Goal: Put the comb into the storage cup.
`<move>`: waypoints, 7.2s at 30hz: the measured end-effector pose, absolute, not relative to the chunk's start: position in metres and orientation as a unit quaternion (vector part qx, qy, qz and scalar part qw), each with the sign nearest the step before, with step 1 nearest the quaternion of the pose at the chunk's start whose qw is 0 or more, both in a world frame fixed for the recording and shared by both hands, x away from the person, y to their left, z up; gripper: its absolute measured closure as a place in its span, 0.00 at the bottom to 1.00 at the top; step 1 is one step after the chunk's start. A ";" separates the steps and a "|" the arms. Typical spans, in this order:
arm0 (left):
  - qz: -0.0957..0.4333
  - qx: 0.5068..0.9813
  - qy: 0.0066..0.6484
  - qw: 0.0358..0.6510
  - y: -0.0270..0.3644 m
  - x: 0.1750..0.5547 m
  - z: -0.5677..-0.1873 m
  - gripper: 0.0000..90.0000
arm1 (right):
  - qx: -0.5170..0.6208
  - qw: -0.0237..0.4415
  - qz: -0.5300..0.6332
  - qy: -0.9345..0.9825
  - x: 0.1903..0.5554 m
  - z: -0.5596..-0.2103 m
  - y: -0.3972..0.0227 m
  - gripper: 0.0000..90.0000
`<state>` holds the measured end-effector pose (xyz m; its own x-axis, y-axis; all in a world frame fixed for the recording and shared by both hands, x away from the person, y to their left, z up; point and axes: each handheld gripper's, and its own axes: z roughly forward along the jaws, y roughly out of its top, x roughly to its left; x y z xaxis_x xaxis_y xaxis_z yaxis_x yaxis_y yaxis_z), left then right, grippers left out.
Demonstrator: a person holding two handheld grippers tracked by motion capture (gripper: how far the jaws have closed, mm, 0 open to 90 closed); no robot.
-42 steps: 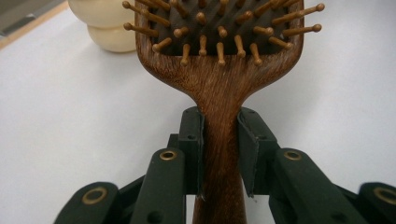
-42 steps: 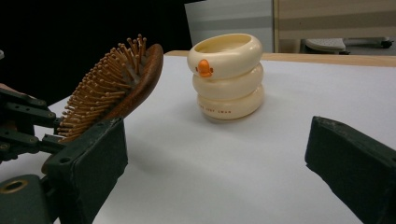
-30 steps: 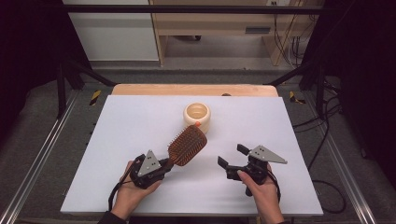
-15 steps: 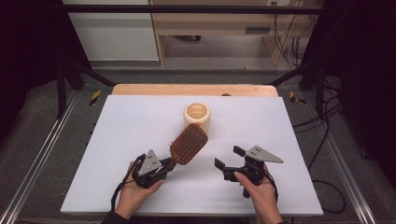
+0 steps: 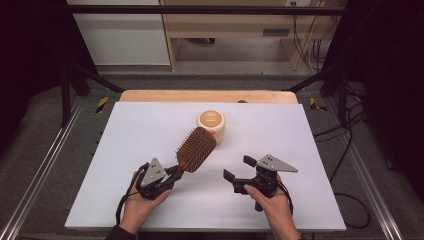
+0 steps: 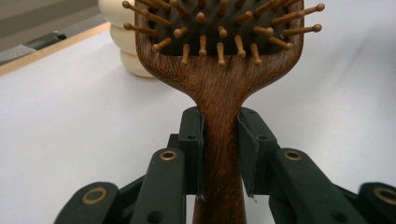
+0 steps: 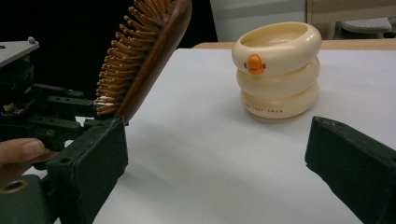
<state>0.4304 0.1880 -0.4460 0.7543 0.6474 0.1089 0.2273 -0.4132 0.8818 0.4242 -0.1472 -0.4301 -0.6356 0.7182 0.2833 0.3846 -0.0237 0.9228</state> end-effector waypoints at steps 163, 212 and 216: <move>0.268 0.695 0.384 0.545 0.229 0.442 -0.449 0.03 | 0.480 0.096 0.646 0.586 0.573 -0.293 -0.099 0.57; 0.268 0.693 0.385 0.547 0.231 0.443 -0.449 0.03 | 0.476 0.135 0.654 0.573 0.574 -0.263 -0.130 0.57; 0.271 0.692 0.387 0.546 0.232 0.443 -0.449 0.03 | 0.476 0.144 0.652 0.572 0.573 -0.260 -0.135 0.57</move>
